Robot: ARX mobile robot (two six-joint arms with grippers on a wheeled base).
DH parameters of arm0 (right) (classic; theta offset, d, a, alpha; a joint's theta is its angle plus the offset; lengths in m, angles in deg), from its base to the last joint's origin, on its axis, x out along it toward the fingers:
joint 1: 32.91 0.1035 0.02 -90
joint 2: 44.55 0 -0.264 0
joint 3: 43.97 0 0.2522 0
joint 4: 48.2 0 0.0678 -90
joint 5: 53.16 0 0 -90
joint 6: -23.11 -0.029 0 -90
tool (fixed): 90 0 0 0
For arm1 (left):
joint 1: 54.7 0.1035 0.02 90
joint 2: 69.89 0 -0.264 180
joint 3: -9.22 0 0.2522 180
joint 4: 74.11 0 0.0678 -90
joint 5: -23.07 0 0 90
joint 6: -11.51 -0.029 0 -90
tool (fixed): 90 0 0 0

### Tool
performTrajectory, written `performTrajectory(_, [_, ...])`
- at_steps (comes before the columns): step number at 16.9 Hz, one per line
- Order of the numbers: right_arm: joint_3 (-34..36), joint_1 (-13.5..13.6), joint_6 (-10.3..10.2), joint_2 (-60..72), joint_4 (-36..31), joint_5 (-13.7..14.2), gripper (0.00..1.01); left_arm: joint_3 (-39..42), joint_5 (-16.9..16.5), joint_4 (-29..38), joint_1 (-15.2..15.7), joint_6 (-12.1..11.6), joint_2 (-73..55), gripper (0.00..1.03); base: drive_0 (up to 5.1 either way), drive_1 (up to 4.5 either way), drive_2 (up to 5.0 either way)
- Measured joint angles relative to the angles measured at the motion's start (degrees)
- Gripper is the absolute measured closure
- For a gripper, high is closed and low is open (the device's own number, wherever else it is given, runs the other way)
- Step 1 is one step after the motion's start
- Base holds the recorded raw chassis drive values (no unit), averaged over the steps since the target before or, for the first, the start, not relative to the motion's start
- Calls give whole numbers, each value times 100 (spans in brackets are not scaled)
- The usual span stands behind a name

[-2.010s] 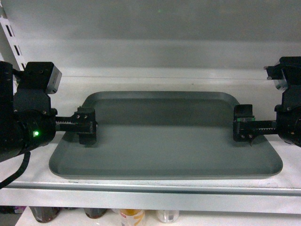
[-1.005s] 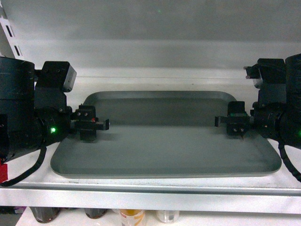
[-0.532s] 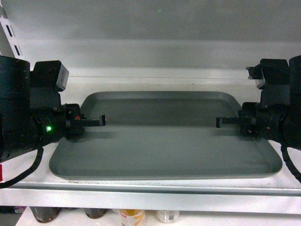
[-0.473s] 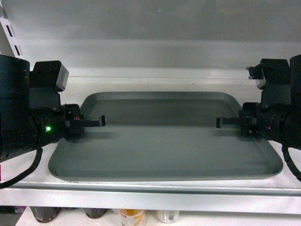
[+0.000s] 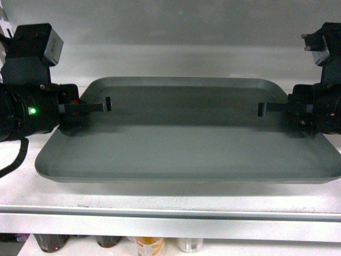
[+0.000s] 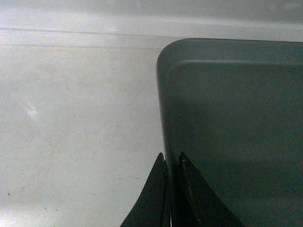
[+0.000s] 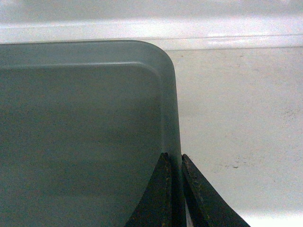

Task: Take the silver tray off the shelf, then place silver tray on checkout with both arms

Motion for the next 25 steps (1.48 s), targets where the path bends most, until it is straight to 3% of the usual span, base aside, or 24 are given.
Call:
performTrajectory(20, [83,4,-2,-229,258,79,98,94,61,-101,-13,15,162,99,0,0,0])
performTrajectory(25, [83,-2,0,-229,258,85,98,94,81,-90,-39,20,162,99,-100,-245,358])
